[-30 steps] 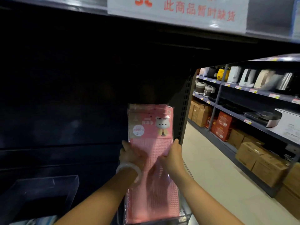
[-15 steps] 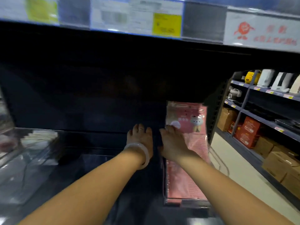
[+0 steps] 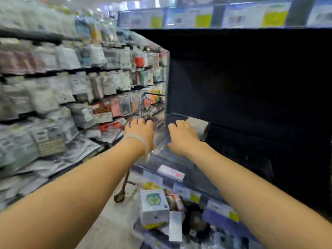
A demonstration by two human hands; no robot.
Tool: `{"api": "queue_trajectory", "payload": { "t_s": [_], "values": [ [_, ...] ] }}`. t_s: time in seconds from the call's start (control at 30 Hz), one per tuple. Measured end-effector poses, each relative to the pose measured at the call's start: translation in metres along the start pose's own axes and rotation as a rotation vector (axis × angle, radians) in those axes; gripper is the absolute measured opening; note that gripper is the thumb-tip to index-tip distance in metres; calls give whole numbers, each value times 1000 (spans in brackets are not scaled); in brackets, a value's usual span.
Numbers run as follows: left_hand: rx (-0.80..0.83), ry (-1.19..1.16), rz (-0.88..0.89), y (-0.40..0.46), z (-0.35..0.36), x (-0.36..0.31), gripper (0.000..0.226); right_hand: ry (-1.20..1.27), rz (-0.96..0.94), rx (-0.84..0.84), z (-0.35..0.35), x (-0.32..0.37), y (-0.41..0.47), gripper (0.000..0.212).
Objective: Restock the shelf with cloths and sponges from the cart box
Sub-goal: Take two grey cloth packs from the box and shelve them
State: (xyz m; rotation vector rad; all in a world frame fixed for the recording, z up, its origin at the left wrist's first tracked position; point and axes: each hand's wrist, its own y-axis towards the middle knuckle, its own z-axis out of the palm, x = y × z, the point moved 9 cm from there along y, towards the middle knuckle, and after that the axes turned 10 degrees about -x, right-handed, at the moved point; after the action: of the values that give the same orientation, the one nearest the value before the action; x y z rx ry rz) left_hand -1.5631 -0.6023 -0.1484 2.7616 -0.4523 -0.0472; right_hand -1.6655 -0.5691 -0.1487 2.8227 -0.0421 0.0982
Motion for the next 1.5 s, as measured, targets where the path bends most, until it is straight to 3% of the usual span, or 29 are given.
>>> {"api": "queue_trajectory", "payload": {
  "t_s": [0.23, 0.5, 0.8, 1.17, 1.5],
  "values": [
    [302, 47, -157, -45, 61, 169, 55, 96, -169, 223, 83, 166, 28, 49],
    [353, 61, -263, -40, 116, 281, 59, 66, -279, 329, 165, 266, 89, 49],
    [444, 71, -290, 52, 188, 390, 53, 89, -269, 407, 263, 338, 223, 56],
    [467, 39, -112, 215, 261, 440, 48, 83, -89, 446, 334, 328, 369, 53],
    [498, -29, 218, 385, 335, 426, 52, 71, 330, 435, 393, 249, 478, 54]
  ]
}}
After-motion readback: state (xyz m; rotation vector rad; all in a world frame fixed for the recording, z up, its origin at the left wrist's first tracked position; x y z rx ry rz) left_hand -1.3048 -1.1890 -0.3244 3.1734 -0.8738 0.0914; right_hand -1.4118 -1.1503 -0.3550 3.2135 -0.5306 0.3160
